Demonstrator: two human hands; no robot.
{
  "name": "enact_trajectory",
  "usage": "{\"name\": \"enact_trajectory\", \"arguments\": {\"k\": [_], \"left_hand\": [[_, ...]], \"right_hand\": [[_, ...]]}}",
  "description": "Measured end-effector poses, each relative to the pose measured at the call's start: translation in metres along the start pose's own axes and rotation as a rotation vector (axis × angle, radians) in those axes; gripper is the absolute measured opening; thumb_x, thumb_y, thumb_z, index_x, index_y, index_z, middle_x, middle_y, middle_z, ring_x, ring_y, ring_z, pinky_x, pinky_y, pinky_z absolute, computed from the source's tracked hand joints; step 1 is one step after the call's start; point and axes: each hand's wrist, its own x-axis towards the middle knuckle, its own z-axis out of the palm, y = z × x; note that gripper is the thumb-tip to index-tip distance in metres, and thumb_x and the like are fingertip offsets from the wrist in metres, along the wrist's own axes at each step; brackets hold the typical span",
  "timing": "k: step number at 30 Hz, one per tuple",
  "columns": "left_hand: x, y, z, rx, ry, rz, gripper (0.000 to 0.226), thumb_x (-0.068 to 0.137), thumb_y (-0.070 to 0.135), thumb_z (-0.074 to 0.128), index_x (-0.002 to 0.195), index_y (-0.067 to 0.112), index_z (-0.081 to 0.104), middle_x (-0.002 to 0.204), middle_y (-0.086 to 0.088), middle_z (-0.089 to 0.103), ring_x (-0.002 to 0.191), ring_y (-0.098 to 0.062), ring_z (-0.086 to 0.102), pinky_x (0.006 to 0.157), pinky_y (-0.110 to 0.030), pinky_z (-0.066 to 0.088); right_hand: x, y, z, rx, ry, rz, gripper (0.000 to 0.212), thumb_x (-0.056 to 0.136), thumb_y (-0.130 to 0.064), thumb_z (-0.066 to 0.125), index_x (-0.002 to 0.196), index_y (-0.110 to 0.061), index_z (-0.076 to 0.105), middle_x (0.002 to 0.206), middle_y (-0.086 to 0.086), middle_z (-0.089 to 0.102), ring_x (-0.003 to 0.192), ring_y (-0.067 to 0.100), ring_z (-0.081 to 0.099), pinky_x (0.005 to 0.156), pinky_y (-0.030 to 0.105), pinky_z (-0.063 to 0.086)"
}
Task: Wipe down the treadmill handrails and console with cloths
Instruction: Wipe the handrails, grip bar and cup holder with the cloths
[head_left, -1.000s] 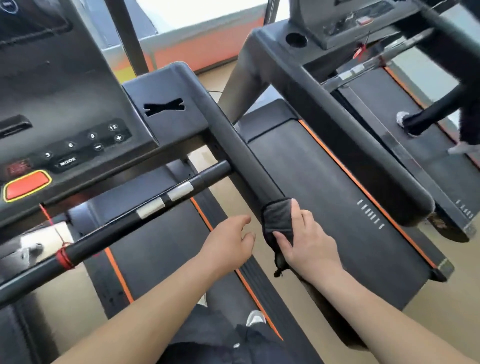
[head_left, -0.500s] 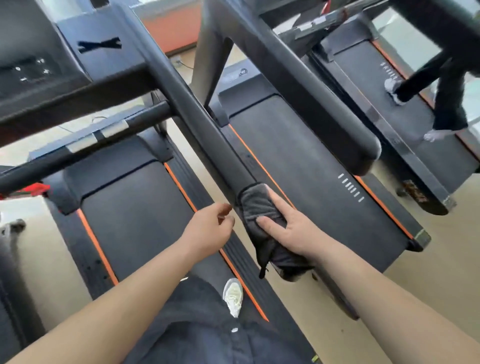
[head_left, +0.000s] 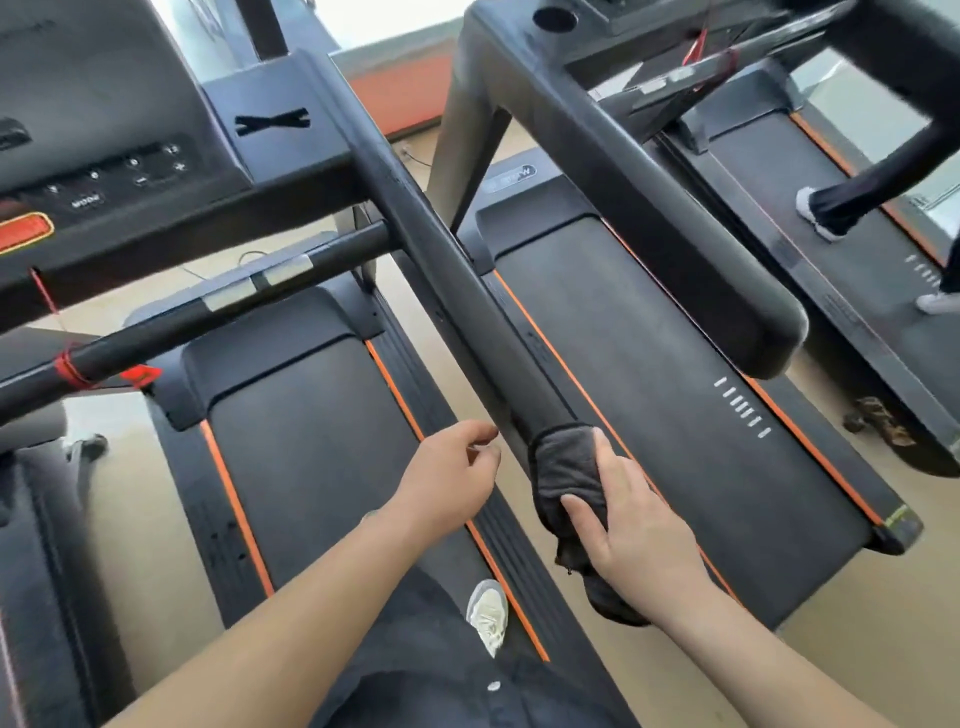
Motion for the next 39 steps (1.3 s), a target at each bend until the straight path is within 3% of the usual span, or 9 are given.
{"name": "enact_trajectory", "arguments": {"k": [4,9,15,22,25,29,34,37,39], "left_hand": [[0.012,-0.002,-0.022,-0.043,0.078,0.000,0.030,0.101,0.026,0.057,0.130,0.023,0.067,0.117,0.013,0.069,0.105,-0.004,0.064,0.089,-0.016,0.044],[0.038,0.001,-0.063,-0.087,0.177,-0.007,0.026,0.100,0.025,0.058,0.124,0.023,0.070,0.105,0.012,0.071,0.095,-0.004,0.065,0.086,-0.022,0.049],[0.073,-0.001,-0.112,-0.077,0.220,-0.015,0.027,0.102,0.025,0.057,0.127,0.024,0.068,0.112,0.013,0.070,0.099,-0.002,0.065,0.083,-0.014,0.045],[0.088,-0.019,-0.143,-0.082,0.232,-0.056,0.022,0.101,0.025,0.057,0.118,0.028,0.072,0.104,0.017,0.072,0.097,0.000,0.066,0.088,-0.021,0.051],[0.083,-0.015,-0.140,-0.064,0.235,-0.043,0.022,0.101,0.024,0.057,0.118,0.027,0.071,0.103,0.019,0.071,0.096,0.004,0.065,0.084,-0.016,0.049],[0.060,-0.006,-0.109,-0.056,0.277,0.029,0.029,0.100,0.019,0.058,0.126,0.022,0.068,0.120,0.015,0.067,0.111,0.000,0.061,0.101,-0.027,0.050],[0.015,0.005,-0.042,0.055,0.425,0.291,0.044,0.092,0.004,0.066,0.135,0.016,0.063,0.150,0.001,0.051,0.142,-0.008,0.040,0.118,-0.019,0.028],[-0.015,0.013,0.002,0.035,0.414,0.425,0.049,0.089,-0.001,0.066,0.136,0.013,0.062,0.154,0.000,0.045,0.145,-0.013,0.039,0.116,-0.027,0.037],[-0.026,0.021,0.024,0.047,0.362,0.482,0.049,0.092,0.003,0.057,0.141,0.010,0.058,0.159,-0.005,0.041,0.149,-0.017,0.035,0.115,-0.036,0.041]], "right_hand": [[0.045,-0.036,-0.001,-0.169,0.034,0.002,0.084,0.094,-0.065,0.017,0.162,-0.014,0.009,0.141,0.004,0.045,0.111,0.029,0.062,0.068,0.042,0.051],[0.127,-0.092,0.005,-0.259,0.163,-0.072,0.079,0.100,-0.057,0.028,0.159,-0.006,0.021,0.130,0.013,0.052,0.093,0.033,0.062,0.053,0.035,0.037],[0.237,-0.158,-0.010,-0.214,0.173,-0.125,0.076,0.104,-0.056,0.028,0.161,-0.009,0.011,0.138,0.015,0.046,0.107,0.037,0.060,0.066,0.040,0.036],[0.314,-0.205,-0.023,-0.090,0.124,-0.051,0.071,0.104,-0.058,0.025,0.160,-0.016,0.015,0.143,0.013,0.046,0.115,0.040,0.060,0.084,0.047,0.045],[0.306,-0.193,-0.028,0.007,0.056,-0.084,0.072,0.103,-0.061,0.031,0.162,-0.026,0.009,0.151,0.006,0.040,0.125,0.036,0.055,0.094,0.048,0.045],[0.248,-0.147,-0.029,0.134,-0.026,-0.138,0.074,0.101,-0.059,0.039,0.161,-0.040,0.001,0.158,-0.009,0.027,0.131,0.029,0.051,0.096,0.047,0.046],[0.139,-0.080,-0.017,0.095,0.015,-0.160,0.078,0.097,-0.061,0.044,0.161,-0.039,0.004,0.162,-0.014,0.019,0.139,0.019,0.043,0.092,0.046,0.052],[0.087,-0.049,-0.014,0.178,-0.002,-0.106,0.081,0.094,-0.060,0.053,0.160,-0.042,0.008,0.161,-0.022,0.021,0.144,0.006,0.034,0.101,0.041,0.049],[0.070,-0.035,-0.017,0.280,-0.068,-0.073,0.076,0.096,-0.055,0.056,0.160,-0.042,0.017,0.160,-0.027,0.025,0.143,-0.007,0.028,0.112,0.029,0.039]]}}
